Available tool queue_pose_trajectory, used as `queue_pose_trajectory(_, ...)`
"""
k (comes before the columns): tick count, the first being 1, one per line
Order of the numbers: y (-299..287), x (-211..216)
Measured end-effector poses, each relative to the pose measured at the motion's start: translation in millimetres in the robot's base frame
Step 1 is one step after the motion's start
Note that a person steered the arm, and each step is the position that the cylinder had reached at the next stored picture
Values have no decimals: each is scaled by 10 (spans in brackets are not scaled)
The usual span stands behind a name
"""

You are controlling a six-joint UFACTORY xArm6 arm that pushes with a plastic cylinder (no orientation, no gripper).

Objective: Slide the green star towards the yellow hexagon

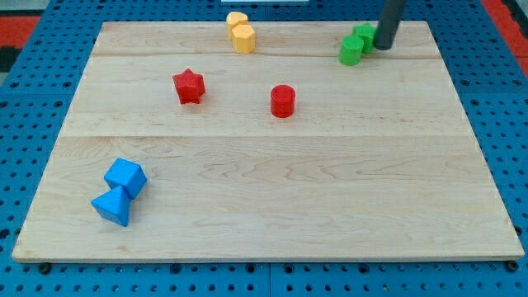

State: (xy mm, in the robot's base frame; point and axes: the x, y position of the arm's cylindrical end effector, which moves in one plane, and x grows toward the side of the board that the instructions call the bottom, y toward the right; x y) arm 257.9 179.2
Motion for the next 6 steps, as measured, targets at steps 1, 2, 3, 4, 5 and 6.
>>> queue_pose_trajectory(1,-295,3)
queue_pose_trajectory(2,133,-32)
queue_pose_trajectory(3,80,-350)
queue_pose_trajectory(4,-510,-322)
queue_pose_trajectory(5,-1006,-272)
queue_pose_trajectory(6,-1152,-262)
